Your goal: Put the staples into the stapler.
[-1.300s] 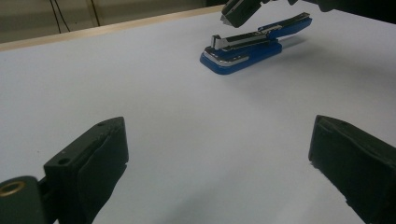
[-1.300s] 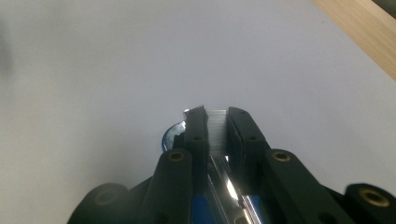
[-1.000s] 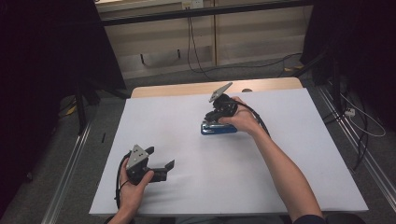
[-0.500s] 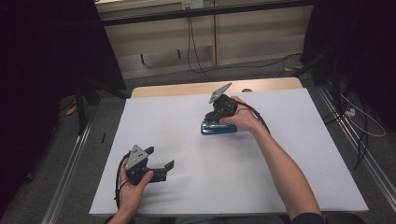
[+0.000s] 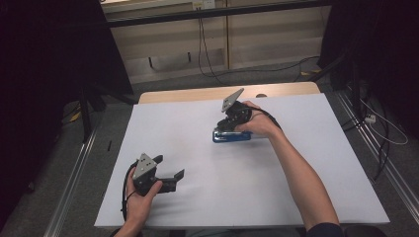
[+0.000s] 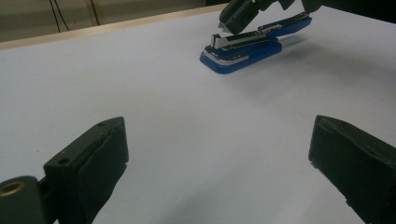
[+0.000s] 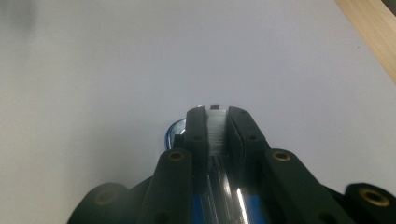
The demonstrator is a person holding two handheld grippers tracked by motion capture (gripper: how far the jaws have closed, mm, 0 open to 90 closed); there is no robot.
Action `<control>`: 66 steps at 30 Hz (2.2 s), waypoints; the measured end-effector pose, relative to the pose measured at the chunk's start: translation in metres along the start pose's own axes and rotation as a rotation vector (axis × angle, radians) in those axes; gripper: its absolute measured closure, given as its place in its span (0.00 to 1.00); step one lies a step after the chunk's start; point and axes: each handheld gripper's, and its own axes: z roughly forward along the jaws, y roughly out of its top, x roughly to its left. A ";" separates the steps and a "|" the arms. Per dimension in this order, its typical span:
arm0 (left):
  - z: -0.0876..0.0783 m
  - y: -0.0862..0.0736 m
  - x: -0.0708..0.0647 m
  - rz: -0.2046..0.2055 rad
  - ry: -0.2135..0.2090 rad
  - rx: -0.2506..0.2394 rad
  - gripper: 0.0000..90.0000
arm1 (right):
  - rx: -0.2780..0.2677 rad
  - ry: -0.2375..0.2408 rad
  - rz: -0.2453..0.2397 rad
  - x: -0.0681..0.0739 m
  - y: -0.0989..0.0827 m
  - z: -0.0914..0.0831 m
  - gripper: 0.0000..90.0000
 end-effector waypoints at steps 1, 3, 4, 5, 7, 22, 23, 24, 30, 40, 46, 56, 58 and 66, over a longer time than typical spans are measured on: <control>0.000 0.000 0.000 0.000 0.000 0.000 0.05 | -0.001 0.002 -0.006 0.000 0.000 0.000 0.88; 0.001 0.000 0.000 -0.006 -0.003 0.007 0.05 | -0.010 -0.002 -0.010 -0.001 0.000 0.001 0.88; 0.001 -0.001 0.000 -0.006 -0.004 0.006 0.05 | -0.011 -0.001 -0.010 -0.001 -0.001 0.001 0.88; 0.001 -0.001 0.000 -0.005 -0.006 0.007 0.05 | -0.011 0.003 -0.011 -0.001 -0.001 0.002 0.88; 0.001 -0.001 0.000 -0.006 -0.007 0.006 0.05 | -0.006 0.003 -0.016 -0.001 -0.001 0.003 0.88; 0.001 -0.001 0.000 -0.007 -0.005 0.009 0.05 | 0.008 0.003 -0.080 0.000 -0.003 0.007 0.88; 0.001 -0.001 0.000 -0.006 -0.005 0.009 0.05 | 0.009 0.003 -0.080 0.000 -0.003 0.007 0.88; 0.001 -0.001 0.000 -0.006 -0.004 0.009 0.05 | 0.006 0.004 -0.081 0.000 -0.003 0.006 0.88; 0.001 -0.001 -0.001 -0.005 -0.006 0.007 0.05 | 0.013 0.007 -0.090 0.001 -0.003 0.006 0.88; 0.002 -0.001 0.000 -0.002 -0.007 0.008 0.05 | 0.015 0.010 -0.094 0.000 -0.002 0.007 0.88; 0.002 -0.001 0.000 -0.003 -0.007 0.007 0.05 | 0.019 0.013 -0.089 0.000 -0.002 0.007 0.88; 0.002 -0.001 0.000 -0.004 -0.007 0.010 0.05 | 0.025 0.011 -0.069 0.000 -0.002 0.008 0.87; 0.003 -0.001 0.000 -0.005 -0.008 0.013 0.05 | 0.028 0.008 -0.068 0.000 -0.002 0.008 0.87; 0.003 -0.001 -0.001 -0.005 -0.010 0.012 0.05 | 0.035 0.003 -0.076 0.001 -0.001 0.009 0.87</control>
